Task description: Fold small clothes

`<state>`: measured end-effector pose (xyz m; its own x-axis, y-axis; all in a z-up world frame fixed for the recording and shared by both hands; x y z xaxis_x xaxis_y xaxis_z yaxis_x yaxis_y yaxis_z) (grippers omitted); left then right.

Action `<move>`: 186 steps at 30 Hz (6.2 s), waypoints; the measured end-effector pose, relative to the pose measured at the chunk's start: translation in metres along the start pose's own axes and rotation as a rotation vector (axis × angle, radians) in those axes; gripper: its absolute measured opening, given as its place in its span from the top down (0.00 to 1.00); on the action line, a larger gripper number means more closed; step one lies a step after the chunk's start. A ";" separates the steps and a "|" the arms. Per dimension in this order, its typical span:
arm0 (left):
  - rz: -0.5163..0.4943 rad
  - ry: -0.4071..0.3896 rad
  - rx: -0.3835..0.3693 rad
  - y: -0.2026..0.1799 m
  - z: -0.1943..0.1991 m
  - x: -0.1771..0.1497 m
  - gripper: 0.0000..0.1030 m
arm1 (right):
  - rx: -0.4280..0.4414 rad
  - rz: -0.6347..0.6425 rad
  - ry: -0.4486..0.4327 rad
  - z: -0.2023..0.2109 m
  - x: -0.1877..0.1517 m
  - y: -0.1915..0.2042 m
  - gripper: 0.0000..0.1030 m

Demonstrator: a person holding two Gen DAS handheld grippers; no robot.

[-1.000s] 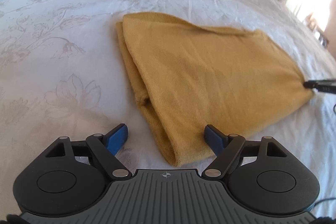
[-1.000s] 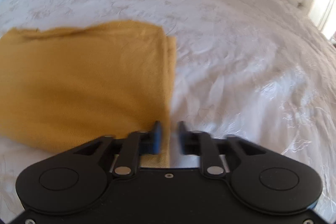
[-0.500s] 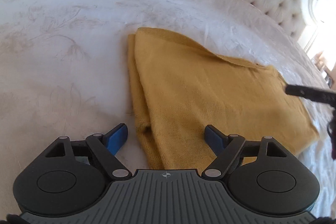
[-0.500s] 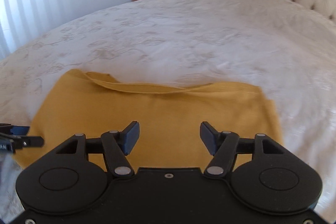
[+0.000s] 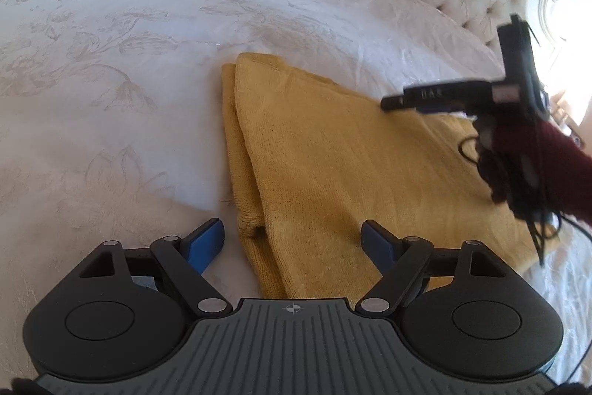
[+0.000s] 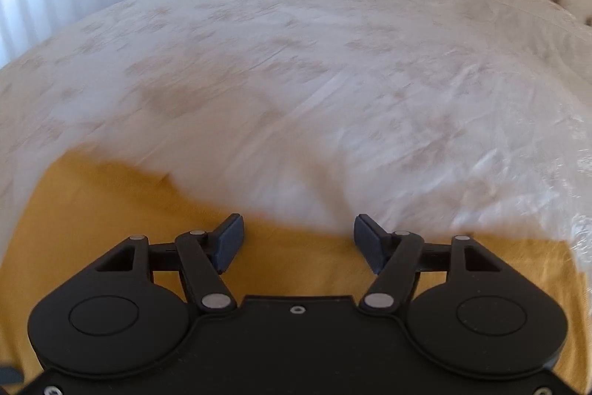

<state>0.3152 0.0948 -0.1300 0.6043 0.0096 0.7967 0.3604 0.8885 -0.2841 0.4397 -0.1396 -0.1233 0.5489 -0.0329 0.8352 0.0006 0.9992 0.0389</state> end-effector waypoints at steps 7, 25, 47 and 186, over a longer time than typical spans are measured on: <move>0.004 -0.006 -0.001 -0.001 0.002 0.000 0.21 | 0.054 -0.004 -0.054 0.058 -0.011 -0.023 0.32; -0.172 -0.060 0.018 -0.016 0.006 -0.019 0.14 | -0.050 -0.003 -0.022 0.175 -0.126 -0.108 0.14; 0.091 0.009 0.122 -0.066 0.028 0.025 0.13 | 0.176 -0.395 -0.222 0.225 -0.184 -0.170 0.04; 0.273 -0.159 0.155 0.061 0.036 0.059 0.02 | 0.364 -0.381 0.000 0.084 -0.009 0.064 0.76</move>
<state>0.3470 0.1661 -0.0807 0.5407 0.3166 0.7793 0.0812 0.9025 -0.4230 0.3648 -0.0772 -0.0828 0.5665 -0.3922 0.7248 -0.0901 0.8448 0.5275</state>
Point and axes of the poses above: each gripper's, at about its wrist camera, not at the fingertips, and z roughly against the way its jaws point, y to its left, x to its top, the point moved 4 cm from there along -z, roughly the way its jaws point, and after that the axes turned 11 degrees about -y, right-handed, at the moved point
